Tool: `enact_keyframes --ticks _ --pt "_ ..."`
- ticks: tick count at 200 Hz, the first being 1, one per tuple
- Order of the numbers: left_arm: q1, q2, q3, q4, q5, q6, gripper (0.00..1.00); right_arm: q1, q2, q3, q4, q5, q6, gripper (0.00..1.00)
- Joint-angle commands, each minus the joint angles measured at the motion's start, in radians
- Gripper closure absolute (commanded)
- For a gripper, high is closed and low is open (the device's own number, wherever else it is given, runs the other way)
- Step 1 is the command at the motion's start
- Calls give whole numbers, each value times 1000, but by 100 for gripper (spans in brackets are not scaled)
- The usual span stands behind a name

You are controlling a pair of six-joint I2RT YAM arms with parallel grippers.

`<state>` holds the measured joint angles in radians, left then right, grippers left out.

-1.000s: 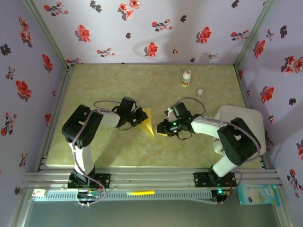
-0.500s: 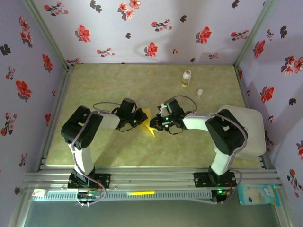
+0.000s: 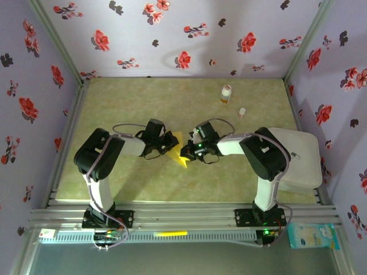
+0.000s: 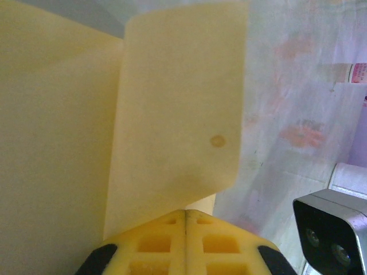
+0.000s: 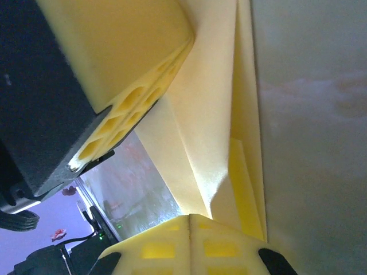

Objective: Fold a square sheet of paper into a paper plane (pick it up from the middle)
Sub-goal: Fourth fold the wing at the center of the table.

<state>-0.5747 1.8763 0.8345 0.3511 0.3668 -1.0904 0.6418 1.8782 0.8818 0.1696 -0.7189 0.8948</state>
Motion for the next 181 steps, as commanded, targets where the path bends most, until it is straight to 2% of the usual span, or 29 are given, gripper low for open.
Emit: enact_keyframes --ticks 1,113,181 --pt "-11 11 -16 -69 -34 3 98 15 12 -27 24 -28 6 98" --pt "0 10 -20 -73 -36 0 98 50 -26 -146 22 -12 0 98" --pt "3 13 -25 -68 -39 -12 99 62 -88 -204 -91 15 -69 98"
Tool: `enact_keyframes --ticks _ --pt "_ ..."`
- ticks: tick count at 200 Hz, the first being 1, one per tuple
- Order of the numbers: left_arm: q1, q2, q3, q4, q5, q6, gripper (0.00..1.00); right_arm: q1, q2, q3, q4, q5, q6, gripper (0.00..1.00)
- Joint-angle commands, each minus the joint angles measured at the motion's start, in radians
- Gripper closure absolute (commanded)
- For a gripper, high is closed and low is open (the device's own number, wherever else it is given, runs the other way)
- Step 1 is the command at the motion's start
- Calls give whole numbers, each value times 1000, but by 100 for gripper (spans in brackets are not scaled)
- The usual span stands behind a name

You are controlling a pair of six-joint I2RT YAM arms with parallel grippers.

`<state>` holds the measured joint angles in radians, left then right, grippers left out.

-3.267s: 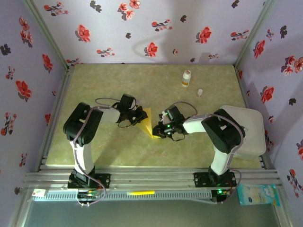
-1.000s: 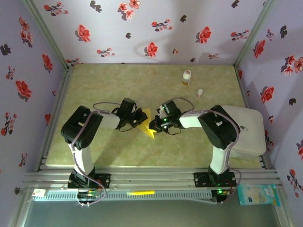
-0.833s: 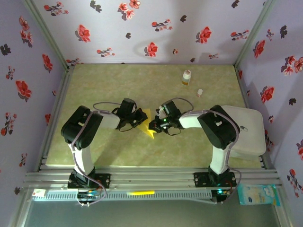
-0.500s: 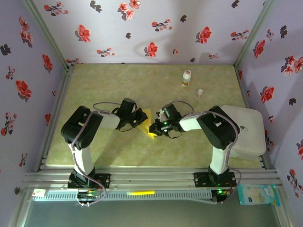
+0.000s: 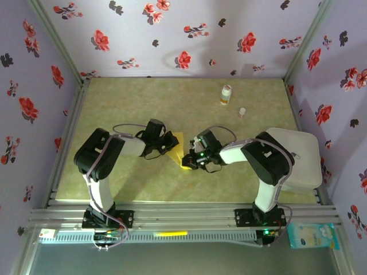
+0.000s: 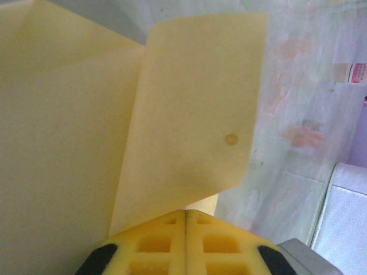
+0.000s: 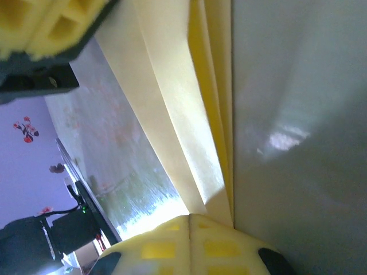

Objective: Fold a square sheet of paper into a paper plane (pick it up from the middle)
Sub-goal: Fourth fold the wing at the center of the table.

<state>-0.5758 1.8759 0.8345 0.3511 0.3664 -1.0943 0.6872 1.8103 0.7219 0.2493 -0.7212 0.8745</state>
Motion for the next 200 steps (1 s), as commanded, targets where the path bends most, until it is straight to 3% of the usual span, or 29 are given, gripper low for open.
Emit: enact_keyframes --ticks 1,83,200 --pt "4 14 -26 -67 -38 -9 99 17 -20 -44 -173 18 -51 98" --pt "-13 -20 -86 -12 -79 -54 99 -15 -216 39 -199 -9 -36 97" --pt "-35 -29 -110 25 -108 -87 99 -44 35 241 -173 41 35 97"
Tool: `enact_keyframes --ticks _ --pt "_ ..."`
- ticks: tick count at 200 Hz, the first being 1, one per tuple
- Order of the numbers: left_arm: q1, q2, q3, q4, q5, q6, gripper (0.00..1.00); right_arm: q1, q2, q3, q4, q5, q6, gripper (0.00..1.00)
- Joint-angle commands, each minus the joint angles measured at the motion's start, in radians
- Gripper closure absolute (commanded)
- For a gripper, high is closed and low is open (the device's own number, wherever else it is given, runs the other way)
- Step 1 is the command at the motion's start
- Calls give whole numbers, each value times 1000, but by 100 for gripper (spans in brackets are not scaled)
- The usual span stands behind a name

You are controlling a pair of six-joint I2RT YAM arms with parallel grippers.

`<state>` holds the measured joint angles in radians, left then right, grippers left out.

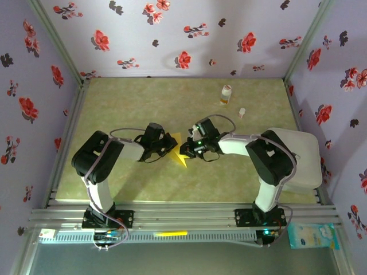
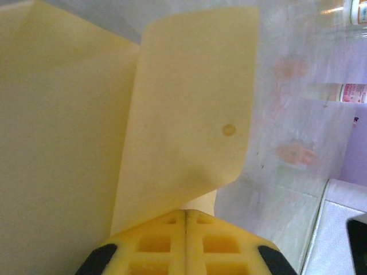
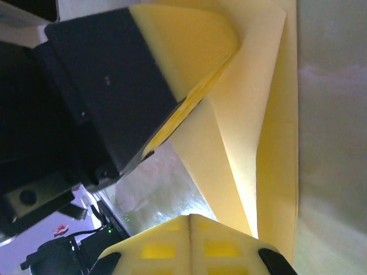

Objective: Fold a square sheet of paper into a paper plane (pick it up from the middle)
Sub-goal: Fourth fold the wing at the center of the table.

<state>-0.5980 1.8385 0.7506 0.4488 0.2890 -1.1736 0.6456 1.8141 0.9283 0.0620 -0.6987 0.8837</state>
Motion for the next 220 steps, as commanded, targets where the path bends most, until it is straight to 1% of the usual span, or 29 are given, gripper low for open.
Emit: enact_keyframes --ticks 1,51,90,133,143,159,176,200,210,220 --pt "-13 8 -26 -72 -30 -8 99 -3 32 35 14 19 26 97" --pt "-12 6 -27 -75 -28 -6 99 -3 81 38 -21 41 10 97" --pt "-11 -7 -23 -78 -25 4 97 -3 100 -11 -12 24 3 97" --pt "-10 -49 -5 -82 7 30 91 -3 107 -53 -18 34 -5 98" --pt "-10 -67 1 -91 23 45 88 -3 107 -60 -19 39 -6 99" --pt "-9 -86 14 -114 59 66 86 -3 109 -54 -43 54 -20 99" --pt "-9 -88 21 -139 111 71 87 -3 110 -48 -59 62 -31 100" --pt "-11 -82 19 -169 170 76 92 -3 112 -41 -66 66 -34 100" --pt "-11 -81 21 -190 177 87 95 -3 111 -42 -67 68 -35 100" --pt "-11 -77 21 -203 180 94 95 -3 112 -42 -68 71 -35 100"
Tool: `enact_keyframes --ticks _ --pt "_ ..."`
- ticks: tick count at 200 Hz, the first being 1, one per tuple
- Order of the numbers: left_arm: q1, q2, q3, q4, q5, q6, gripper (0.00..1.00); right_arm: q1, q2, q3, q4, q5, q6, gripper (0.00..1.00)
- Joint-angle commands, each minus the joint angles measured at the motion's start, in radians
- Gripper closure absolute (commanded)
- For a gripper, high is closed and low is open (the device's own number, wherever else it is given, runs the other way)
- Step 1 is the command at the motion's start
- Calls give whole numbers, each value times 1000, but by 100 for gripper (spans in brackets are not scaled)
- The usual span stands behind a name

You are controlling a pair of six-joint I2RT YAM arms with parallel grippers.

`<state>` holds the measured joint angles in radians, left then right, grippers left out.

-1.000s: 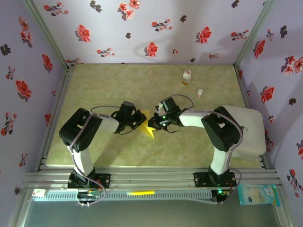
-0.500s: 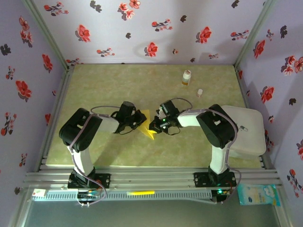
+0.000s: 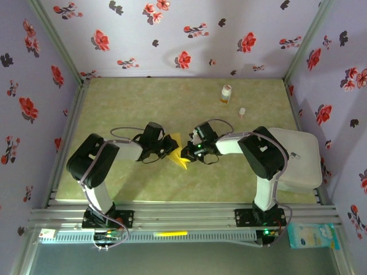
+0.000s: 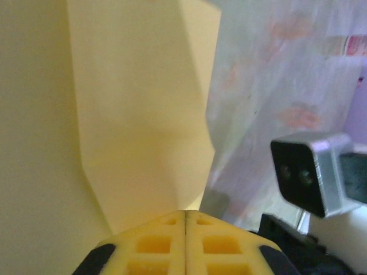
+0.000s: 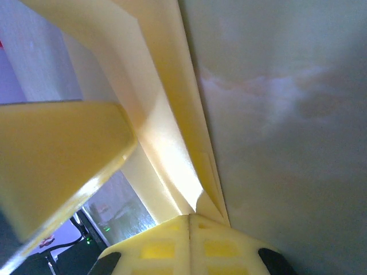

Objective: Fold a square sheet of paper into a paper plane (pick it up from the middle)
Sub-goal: Fourth fold the wing at the center of the table.

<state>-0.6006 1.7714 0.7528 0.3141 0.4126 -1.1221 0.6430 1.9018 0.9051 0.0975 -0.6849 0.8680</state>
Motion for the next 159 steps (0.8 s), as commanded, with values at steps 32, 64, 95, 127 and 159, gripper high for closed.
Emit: enact_keyframes --ticks 32,64,95,127,159 --pt "-8 28 52 -102 94 74 95 0 26 -24 -102 61 -19 100" --pt "0 39 71 -191 42 96 96 1 30 -25 -127 73 -34 100" --pt "24 57 81 -219 11 113 97 3 33 -29 -159 85 -57 100" --pt "52 77 101 -225 9 123 98 3 31 -34 -177 98 -67 100" --pt "77 93 130 -236 9 136 98 4 32 -38 -185 100 -76 100"
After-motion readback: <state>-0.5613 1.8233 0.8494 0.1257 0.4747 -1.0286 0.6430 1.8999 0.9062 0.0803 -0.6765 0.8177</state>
